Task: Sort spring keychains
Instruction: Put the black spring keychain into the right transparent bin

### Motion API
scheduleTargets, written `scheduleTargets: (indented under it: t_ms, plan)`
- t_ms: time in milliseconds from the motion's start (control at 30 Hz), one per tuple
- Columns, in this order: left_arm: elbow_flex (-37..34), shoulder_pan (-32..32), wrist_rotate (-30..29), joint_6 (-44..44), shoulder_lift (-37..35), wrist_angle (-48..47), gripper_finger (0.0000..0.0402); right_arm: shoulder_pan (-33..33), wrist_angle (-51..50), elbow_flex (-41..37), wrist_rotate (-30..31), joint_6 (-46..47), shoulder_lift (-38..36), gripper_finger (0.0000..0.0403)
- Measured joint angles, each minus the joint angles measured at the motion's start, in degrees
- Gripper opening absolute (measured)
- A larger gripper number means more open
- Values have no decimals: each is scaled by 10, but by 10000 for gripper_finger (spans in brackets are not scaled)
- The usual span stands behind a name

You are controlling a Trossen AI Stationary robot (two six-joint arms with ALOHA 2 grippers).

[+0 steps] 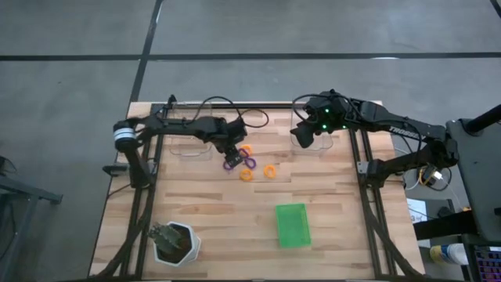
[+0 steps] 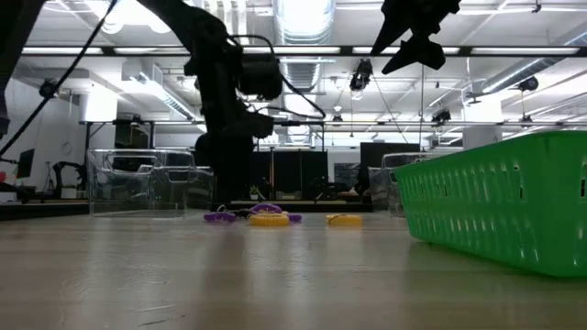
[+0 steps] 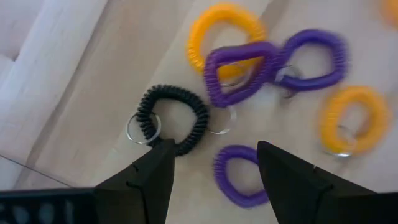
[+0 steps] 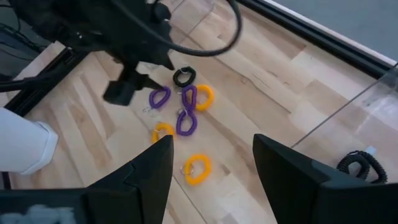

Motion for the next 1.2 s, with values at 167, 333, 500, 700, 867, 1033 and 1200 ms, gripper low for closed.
scheduleTargets:
  t_ms: [167, 333, 500, 700, 867, 1033, 1200]
  plan:
    - [1, 0, -8, 25, 35, 0, 219, 9, 3, 0, 0, 4, 0, 215]
    - [2, 2, -15, 34, 61, 5, 219, 11, 16, 0, 0, 4, 0, 215]
    - [2, 3, -19, 50, 71, 17, 207, 11, 26, 0, 0, 4, 0, 215]
    - [13, 4, -17, 45, 75, 10, 84, 11, 27, 0, 0, 4, 0, 215]
    - [36, 3, -16, 32, 74, -9, 13, 11, 26, 0, 0, 4, 0, 215]
    - [79, 3, -16, 36, 73, -41, 5, 11, 26, 0, 0, 2, 0, 215]
    - [139, 3, -9, 38, 72, -95, 2, 11, 26, 0, 0, 2, 0, 215]
